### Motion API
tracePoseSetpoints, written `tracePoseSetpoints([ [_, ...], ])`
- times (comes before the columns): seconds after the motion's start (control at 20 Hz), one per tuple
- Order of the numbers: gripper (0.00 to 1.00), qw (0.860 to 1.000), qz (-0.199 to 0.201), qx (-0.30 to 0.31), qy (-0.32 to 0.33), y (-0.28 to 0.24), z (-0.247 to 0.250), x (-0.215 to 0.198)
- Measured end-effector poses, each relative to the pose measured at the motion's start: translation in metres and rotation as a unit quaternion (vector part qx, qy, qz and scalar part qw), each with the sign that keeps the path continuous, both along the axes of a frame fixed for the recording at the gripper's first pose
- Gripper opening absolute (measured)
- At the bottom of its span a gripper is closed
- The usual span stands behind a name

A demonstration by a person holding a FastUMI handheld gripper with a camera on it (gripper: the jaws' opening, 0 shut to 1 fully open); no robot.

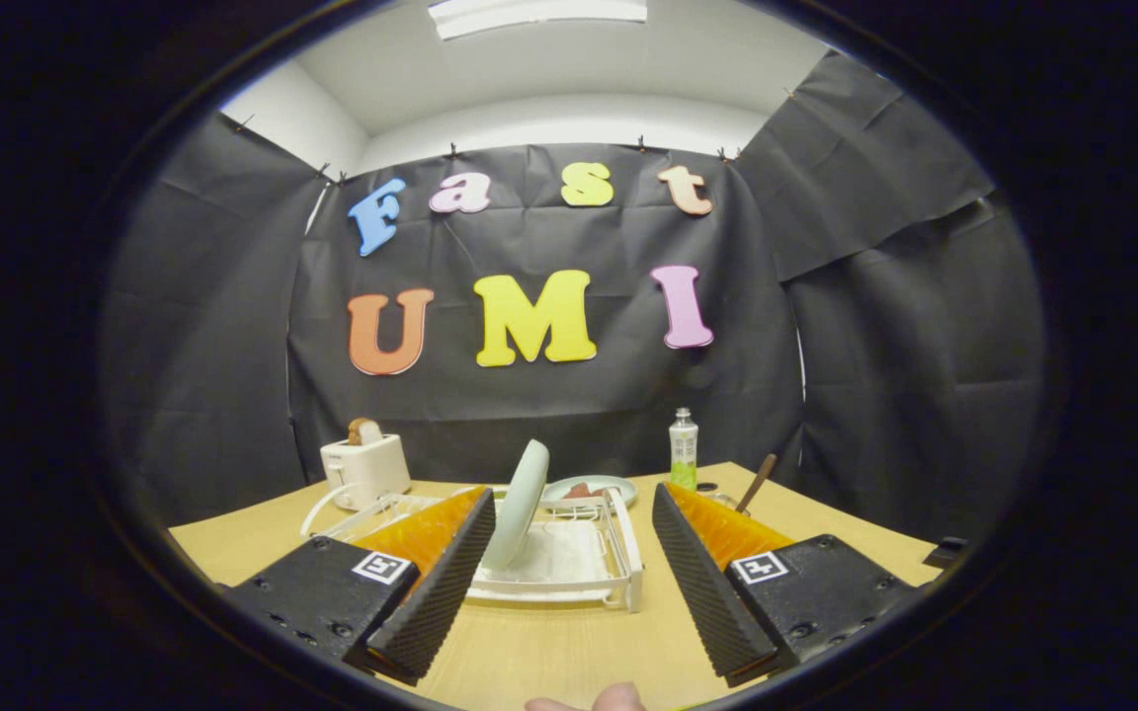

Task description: Take the plate from the dish rack, then take the spoon from the basket and place it into the plate.

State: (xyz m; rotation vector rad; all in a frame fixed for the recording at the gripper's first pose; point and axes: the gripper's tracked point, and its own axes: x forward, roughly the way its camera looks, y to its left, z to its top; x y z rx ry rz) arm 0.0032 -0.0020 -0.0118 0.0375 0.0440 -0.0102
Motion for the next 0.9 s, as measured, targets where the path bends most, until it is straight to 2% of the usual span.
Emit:
tracePoseSetpoints([
  [0.55,1.0,1.0,0.022,-0.001,0.005,0.004,-0.001,0.006],
  [0.9,1.0,0.999,0.046,-0.014,0.025,0.011,0.012,0.034],
])
